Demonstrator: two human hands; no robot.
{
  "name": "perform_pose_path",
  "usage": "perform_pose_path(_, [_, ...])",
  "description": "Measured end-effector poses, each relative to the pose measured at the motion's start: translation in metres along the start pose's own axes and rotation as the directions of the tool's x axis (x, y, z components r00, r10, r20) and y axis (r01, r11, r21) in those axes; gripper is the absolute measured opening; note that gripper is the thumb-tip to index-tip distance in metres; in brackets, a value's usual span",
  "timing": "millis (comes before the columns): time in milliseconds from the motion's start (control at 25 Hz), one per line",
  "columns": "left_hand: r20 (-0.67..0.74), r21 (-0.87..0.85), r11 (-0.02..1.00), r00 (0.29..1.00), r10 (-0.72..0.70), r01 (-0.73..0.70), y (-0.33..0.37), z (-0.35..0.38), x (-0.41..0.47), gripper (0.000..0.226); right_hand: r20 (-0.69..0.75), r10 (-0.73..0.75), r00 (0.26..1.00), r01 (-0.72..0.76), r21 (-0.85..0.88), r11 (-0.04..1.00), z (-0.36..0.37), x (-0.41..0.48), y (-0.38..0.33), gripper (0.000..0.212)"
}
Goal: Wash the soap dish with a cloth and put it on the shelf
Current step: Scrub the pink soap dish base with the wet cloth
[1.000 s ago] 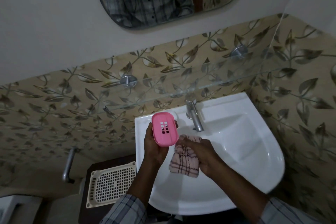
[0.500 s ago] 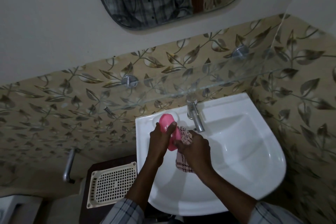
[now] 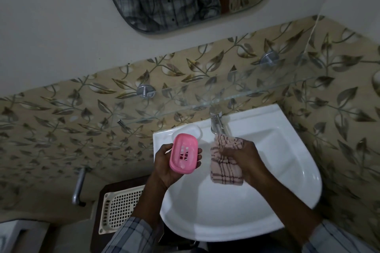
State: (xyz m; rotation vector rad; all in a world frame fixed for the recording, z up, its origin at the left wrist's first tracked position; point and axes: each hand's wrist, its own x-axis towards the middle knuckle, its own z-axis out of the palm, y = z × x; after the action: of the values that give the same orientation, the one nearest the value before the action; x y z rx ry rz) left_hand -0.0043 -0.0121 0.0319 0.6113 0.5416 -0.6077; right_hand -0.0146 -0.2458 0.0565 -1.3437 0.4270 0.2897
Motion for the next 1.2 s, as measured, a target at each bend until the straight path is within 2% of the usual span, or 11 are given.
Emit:
perform_pose_path(80, [0.046, -0.049, 0.998, 0.998, -0.03, 0.032, -0.004, 0.002, -0.001, 0.07, 0.018, -0.411, 0.912, 0.39, -0.351, 0.851, 0.004, 0.005, -0.011, 0.032])
perform_pose_path(160, [0.054, -0.008, 0.997, 0.996, -0.07, 0.071, -0.009, 0.008, -0.002, 0.067, 0.311, -0.769, 0.559, 0.781, -0.509, 0.362, 0.017, 0.009, -0.018, 0.033])
perform_pose_path(240, [0.065, 0.047, 0.994, 0.993, -0.103, 0.1, -0.012, 0.015, -0.002, 0.058, 0.623, -0.738, 0.26, 0.887, -0.456, -0.073, 0.027, 0.017, -0.018, 0.027])
perform_pose_path(280, [0.065, 0.069, 0.993, 0.992, -0.105, 0.101, -0.012, 0.019, -0.003, 0.053, 0.697, -0.69, 0.197, 0.875, -0.442, -0.197, 0.031, 0.018, -0.013, 0.025])
perform_pose_path(520, [0.049, 0.145, 0.981, 0.99, -0.134, 0.126, -0.018, 0.022, -0.008, 0.046, 0.862, -0.505, -0.032, 0.919, -0.174, -0.355, 0.027, 0.023, 0.03, 0.025])
perform_pose_path(640, [0.074, 0.187, 0.977, 0.991, -0.115, 0.099, -0.019, 0.025, -0.01, 0.044, 0.782, -0.617, 0.085, 0.881, -0.348, -0.32, 0.03, 0.025, 0.027, 0.023])
perform_pose_path(760, [0.085, 0.181, 0.98, 0.992, -0.093, 0.077, -0.02, 0.024, -0.01, 0.053, 0.864, -0.503, 0.017, 0.891, -0.242, -0.385, 0.029, 0.019, 0.031, 0.033])
perform_pose_path(800, [0.07, 0.179, 0.981, 0.994, -0.083, 0.069, -0.021, 0.023, -0.009, 0.05, 0.866, -0.497, 0.066, 0.876, -0.288, -0.387, 0.026, 0.02, 0.026, 0.03])
perform_pose_path(920, [0.012, 0.225, 0.972, 0.998, -0.069, 0.064, -0.02, 0.022, -0.004, 0.05, 0.704, -0.589, 0.396, 0.718, -0.638, -0.279, 0.032, 0.01, 0.009, 0.029])
perform_pose_path(1040, [-0.062, 0.245, 0.97, 0.998, 0.006, 0.009, -0.031, 0.03, 0.002, 0.049, 0.489, -0.424, 0.763, 0.488, -0.865, -0.118, 0.052, -0.005, 0.009, 0.032])
perform_pose_path(1200, [-0.141, 0.318, 0.942, 0.977, 0.159, -0.108, -0.052, 0.029, 0.005, 0.043, 0.389, -0.237, 0.89, 0.432, -0.885, 0.173, 0.048, -0.009, 0.01, 0.038])
